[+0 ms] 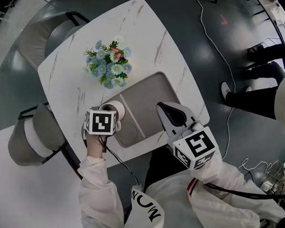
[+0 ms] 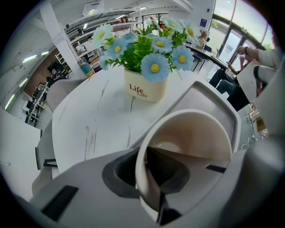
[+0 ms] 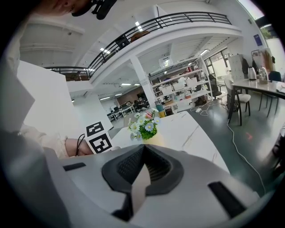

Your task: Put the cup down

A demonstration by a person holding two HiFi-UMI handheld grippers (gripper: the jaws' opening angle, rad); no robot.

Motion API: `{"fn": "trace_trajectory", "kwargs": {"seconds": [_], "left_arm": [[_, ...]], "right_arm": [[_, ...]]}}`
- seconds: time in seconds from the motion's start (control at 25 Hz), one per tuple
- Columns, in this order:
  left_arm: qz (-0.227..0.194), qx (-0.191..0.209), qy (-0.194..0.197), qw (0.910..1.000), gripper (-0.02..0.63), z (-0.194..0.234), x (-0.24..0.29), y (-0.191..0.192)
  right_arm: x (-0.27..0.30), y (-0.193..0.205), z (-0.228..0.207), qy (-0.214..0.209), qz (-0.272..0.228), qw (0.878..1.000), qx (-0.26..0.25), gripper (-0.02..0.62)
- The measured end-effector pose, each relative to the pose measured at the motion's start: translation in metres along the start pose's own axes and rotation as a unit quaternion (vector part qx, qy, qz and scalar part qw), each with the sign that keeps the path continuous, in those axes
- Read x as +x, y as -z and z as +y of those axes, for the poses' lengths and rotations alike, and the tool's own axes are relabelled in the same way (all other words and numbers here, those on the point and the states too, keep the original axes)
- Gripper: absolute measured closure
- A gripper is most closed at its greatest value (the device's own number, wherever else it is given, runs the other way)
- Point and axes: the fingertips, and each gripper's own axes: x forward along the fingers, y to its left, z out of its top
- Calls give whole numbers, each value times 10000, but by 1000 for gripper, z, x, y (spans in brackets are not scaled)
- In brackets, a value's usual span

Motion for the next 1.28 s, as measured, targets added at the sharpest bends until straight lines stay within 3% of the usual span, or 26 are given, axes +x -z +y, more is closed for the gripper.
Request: {"fn": "trace_trajectory", "kwargs": {"seconds": [0.8,1.28], "left_arm": [[-165,361,44,9992,551,-5,-4,-7],[-454,227,34,9987,462,0,-16,-14]], "right_arm": [[-1,8,-4,89,159,9998,6,591],[-6,7,3,70,171,9998,-54,591]]}}
